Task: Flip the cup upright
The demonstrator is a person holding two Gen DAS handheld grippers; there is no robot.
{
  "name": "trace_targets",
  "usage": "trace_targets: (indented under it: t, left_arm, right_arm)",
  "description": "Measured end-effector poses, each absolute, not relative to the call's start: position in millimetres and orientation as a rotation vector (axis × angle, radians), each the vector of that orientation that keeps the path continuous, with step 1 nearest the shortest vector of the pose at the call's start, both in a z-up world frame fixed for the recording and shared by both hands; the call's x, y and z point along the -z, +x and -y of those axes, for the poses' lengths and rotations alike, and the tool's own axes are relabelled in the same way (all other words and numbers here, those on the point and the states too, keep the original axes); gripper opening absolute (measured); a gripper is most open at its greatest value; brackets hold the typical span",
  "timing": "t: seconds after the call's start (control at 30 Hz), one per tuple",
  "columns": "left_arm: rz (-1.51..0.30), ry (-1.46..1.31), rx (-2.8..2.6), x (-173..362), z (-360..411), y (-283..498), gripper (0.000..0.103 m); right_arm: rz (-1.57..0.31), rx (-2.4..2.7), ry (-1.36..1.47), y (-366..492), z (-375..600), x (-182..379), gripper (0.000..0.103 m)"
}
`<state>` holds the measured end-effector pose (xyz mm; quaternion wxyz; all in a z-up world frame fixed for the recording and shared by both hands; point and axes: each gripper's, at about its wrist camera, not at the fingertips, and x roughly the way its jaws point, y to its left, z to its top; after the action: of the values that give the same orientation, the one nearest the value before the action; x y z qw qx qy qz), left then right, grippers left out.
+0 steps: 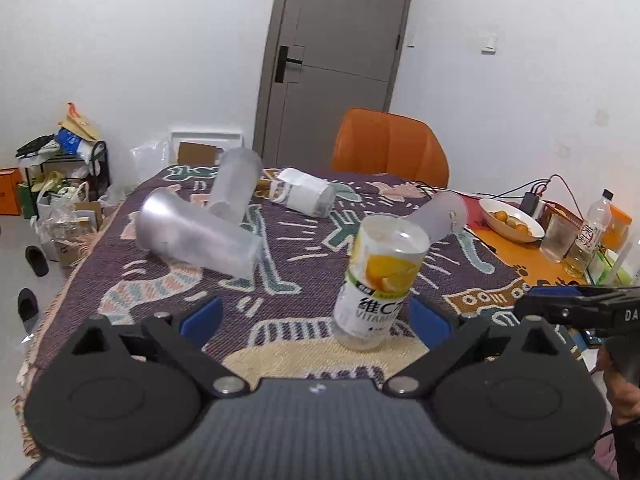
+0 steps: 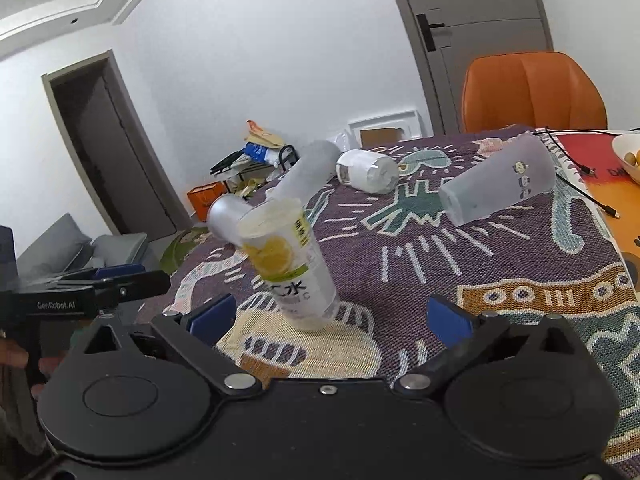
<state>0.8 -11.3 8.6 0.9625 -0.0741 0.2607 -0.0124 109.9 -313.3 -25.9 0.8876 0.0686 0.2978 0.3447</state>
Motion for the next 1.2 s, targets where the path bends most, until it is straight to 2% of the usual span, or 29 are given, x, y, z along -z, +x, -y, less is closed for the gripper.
trace_targets:
  t: [0.23,0.37,1.2]
  left_arm:
    - [-0.546,-0.154,-0.002,-7,5,-10,0.099]
    - [-0.556,-0.168,-0.013,-5,4,-9,0.103]
    - [-0.559,-0.165,0.005,-7,5,-13,0.103]
  right_arm:
    - [-0.612,-0.722,0.132,101,315,27,0.103]
    - [-0.607,-0.728,0.128,98,314,26,0.103]
    - [-0.587,-0.743,0.110,93,309,20,0.103]
